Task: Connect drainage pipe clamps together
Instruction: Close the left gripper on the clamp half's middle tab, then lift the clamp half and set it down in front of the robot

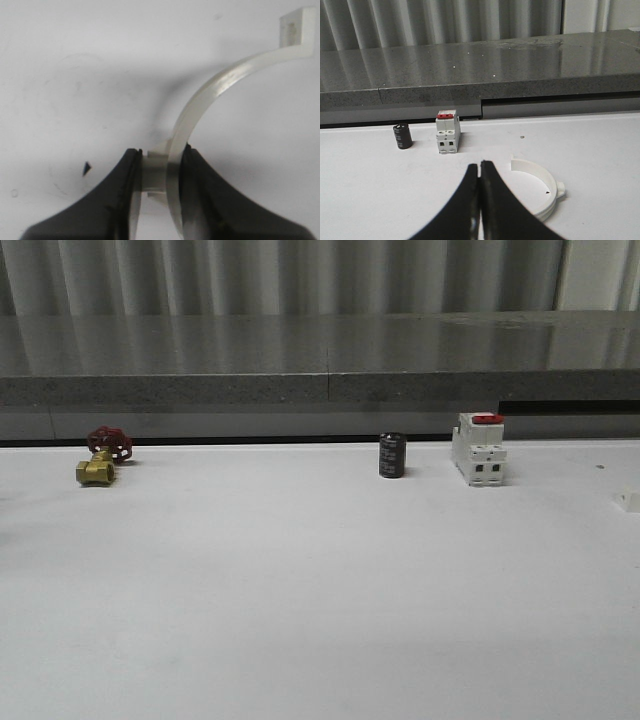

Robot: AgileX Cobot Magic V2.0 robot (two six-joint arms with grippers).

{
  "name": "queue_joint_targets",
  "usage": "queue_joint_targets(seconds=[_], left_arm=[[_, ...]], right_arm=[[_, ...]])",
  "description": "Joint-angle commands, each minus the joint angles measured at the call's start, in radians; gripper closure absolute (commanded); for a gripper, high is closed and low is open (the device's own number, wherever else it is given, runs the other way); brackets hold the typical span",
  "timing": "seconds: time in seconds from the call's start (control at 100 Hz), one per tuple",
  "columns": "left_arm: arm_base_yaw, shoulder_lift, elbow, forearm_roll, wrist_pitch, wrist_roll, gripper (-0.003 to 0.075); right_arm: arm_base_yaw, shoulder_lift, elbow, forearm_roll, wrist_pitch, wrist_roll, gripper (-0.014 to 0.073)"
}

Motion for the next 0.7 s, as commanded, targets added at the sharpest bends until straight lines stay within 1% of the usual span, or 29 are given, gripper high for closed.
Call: queue_joint_targets(seconds=[0.0, 0.18, 0.31, 0.48, 0.56, 0.69], left_arm=[[-0.054, -0.104, -0.027, -0.044, 0.014, -0.041, 0.0643], [-0.2, -0.143, -0.005, -0.04, 0.02, -0.212, 0.0643], [-0.33, -0.137, 0.035, -0.038, -0.039, -0.328, 0.0643], [-0.507, -0.093, 0.044, -0.035, -0.113, -0.421, 0.064], [-0.567, -0.065, 0.042, -0.033, -0.158, -0.459, 0.0638], [-0.638, -0.022, 0.031, -0.017, -0.178, -0.504, 0.0638]], right_arm=[[-0.001, -0.017, -0.021, -0.006, -0.081, -0.003, 0.0661], [-0.001, -0.017, -0.021, -0.006, -0.081, -0.003, 0.0661], [-0.001, -0.017, -0.021, -0.006, -0.081, -0.003, 0.0661], [-0.001, -0.017, -0.021, -0.006, -0.081, -0.003, 0.0661], [-0.001, -0.017, -0.021, -0.006, -0.081, -0.003, 0.0661], [-0.001, -0.017, -0.021, -0.006, -0.081, -0.003, 0.0661]])
